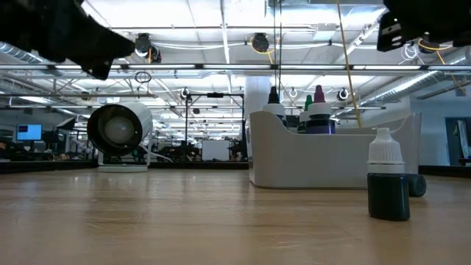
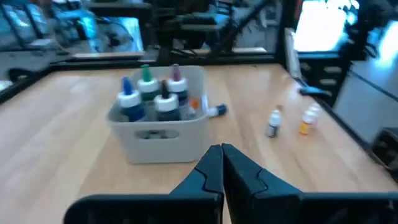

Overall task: Pick & Place food coloring
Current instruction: Put the small green food coloring bottle into the gray bin

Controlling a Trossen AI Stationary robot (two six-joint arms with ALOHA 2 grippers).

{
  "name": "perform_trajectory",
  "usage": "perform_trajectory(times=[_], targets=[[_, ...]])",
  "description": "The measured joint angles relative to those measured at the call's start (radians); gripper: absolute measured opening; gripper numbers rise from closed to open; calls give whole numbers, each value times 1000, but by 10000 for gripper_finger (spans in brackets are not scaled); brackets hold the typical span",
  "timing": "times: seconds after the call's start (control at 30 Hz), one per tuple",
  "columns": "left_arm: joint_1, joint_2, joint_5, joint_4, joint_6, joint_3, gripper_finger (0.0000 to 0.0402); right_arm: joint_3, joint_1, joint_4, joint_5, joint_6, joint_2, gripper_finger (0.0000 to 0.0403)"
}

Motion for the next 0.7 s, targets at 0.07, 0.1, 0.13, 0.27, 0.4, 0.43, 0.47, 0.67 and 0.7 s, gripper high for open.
perform_trajectory(times=[0.07, 0.1, 0.13, 0.27, 0.4, 0.43, 0.47, 0.67, 0.7], targets=[[2, 28, -17, 135, 17, -44, 7, 45, 0, -11, 6, -30, 69, 0], [2, 37, -19, 188, 27, -54, 8, 70, 0, -15, 7, -67, 102, 0], [2, 44, -20, 218, 40, -61, 8, 98, -1, -17, 17, -113, 132, 0], [3, 48, -48, 220, 135, -49, 9, 269, -3, -140, 109, -106, 225, 0], [2, 48, -48, 213, 175, -33, 9, 529, 4, -587, 75, 26, 343, 0], [3, 48, -48, 210, 174, -33, 9, 586, 13, -665, 72, 49, 387, 0], [3, 48, -49, 209, 174, -33, 9, 640, 19, -738, 71, 63, 427, 0], [0, 37, -30, 208, 176, -32, 10, 877, 58, -889, 46, 164, 624, 3], [0, 37, -30, 205, 177, -32, 10, 902, 62, -895, 31, 176, 649, 7]])
